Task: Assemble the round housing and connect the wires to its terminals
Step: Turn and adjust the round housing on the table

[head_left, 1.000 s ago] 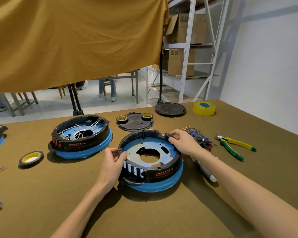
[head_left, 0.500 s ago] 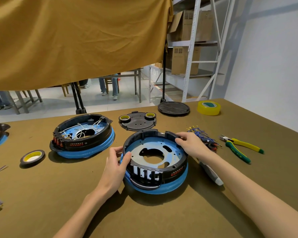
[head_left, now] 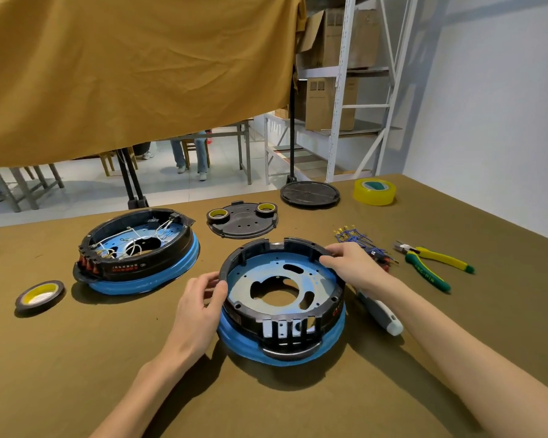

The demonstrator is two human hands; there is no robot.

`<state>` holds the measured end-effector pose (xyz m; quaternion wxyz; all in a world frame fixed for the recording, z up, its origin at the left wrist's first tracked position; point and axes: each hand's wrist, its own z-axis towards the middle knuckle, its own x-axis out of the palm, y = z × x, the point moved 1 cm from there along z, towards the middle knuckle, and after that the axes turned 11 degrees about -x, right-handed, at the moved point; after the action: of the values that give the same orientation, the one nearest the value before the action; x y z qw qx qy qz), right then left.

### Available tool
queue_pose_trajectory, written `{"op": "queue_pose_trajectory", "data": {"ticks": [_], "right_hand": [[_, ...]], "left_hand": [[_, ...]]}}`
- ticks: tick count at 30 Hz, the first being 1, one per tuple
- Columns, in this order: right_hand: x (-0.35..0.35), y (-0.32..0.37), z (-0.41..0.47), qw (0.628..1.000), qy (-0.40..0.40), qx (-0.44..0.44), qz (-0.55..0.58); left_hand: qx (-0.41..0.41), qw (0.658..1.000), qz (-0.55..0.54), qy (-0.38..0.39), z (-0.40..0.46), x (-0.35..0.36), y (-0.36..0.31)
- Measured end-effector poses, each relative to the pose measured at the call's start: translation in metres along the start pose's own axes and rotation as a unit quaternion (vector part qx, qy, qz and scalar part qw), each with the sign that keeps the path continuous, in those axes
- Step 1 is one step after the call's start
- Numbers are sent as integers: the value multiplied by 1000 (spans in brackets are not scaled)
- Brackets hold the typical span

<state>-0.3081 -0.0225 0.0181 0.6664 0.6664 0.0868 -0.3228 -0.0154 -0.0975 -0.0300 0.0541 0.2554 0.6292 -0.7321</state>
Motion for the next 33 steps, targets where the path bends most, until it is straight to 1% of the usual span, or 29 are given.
{"op": "queue_pose_trajectory", "data": {"ticks": [5, 7, 9, 11, 15, 19, 20, 23, 24, 26, 29, 31, 33], "right_hand": [[8, 8, 13, 999, -1, -33, 16], [8, 8, 16, 999, -11, -28, -33], [6, 2, 13, 995, -18, -20, -101], [7, -6, 8, 992, -25, -15, -124], [13, -8, 6, 994, -36, -44, -98], [11, -3, 16, 998, -44, -36, 22], [11, -4, 20, 998, -40, -37, 36], [12, -7, 30, 998, -25, -54, 36], [13, -7, 32, 997, -18, -57, 39], [11, -4, 35, 997, 4, -63, 37], [7, 1, 39, 997, 41, -62, 21], [6, 3, 38, 998, 41, -53, 2], [8, 2, 35, 998, 13, -53, -16]], "left_hand": [[2, 1000, -9, -4, -9, -2, 5], [-11, 999, -27, 29, -7, -3, 5], [-18, 997, -22, 67, -4, -3, 5], [-18, 997, -17, 80, -2, -1, 7], [-16, 999, -3, 43, -5, -1, 6], [-18, 1000, -1, 6, -6, -6, 3], [-16, 1000, -3, -10, -4, -6, -1], [10, 998, 26, -57, 13, -5, -21], [26, 997, 44, -51, 21, -2, -29], [51, 995, 90, -3, 39, 4, -47], [51, 981, 170, 74, 60, 17, -67], [48, 975, 202, 78, 65, 21, -70], [38, 973, 217, 64, 65, 22, -67]]}}
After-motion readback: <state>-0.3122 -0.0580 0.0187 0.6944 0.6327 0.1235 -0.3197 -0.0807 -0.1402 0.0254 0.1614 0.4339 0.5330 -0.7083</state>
